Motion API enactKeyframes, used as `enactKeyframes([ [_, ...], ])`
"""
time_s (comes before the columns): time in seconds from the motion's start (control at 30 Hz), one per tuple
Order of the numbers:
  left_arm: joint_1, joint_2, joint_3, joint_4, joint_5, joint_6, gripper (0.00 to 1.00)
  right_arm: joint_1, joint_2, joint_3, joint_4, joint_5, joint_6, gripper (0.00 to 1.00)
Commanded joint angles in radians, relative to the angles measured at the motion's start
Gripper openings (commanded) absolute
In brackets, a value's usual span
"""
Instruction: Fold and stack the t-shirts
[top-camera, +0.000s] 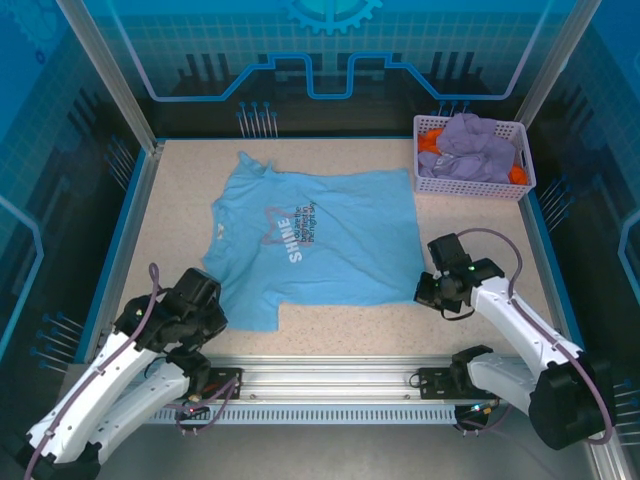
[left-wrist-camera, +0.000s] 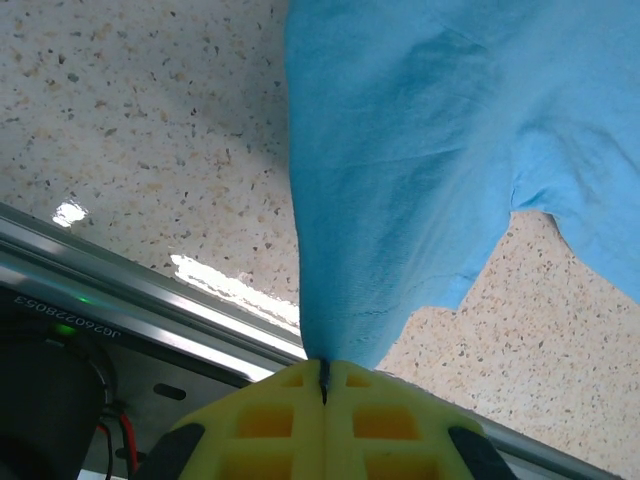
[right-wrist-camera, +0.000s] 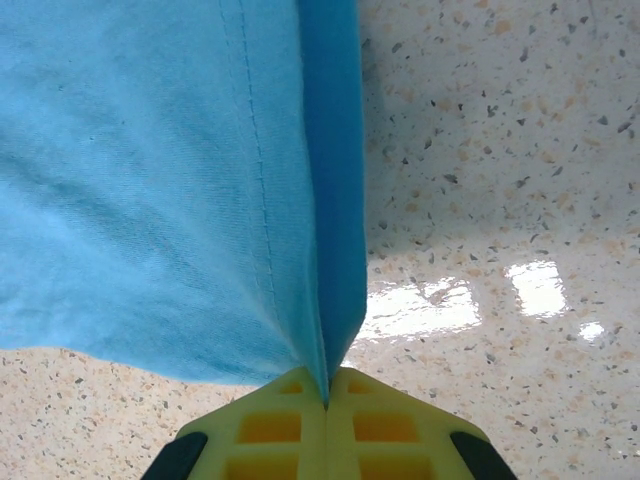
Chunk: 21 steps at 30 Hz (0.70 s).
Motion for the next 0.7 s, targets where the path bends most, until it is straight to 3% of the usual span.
enactKeyframes([
  [0.0,-0.006,-0.016,0.018,-0.028,0.045,-0.014,0.0,-0.009,-0.003,-0.005,-0.028,-0.003,0.0,0.0],
  [0.3,0.011,0.148,0.109,0.176,0.008,0.022,0.0,-0.024,0.057,0.128,-0.007,-0.021,-0.023,0.0],
  [0.53,0.253,0.416,0.211,0.416,0.162,0.159,0.0,-0.107,0.28,0.316,0.04,-0.073,-0.063,0.0],
  [0.67,0.322,0.635,0.361,0.439,0.172,0.252,0.0,-0.146,0.412,0.409,0.061,-0.089,-0.074,0.0],
])
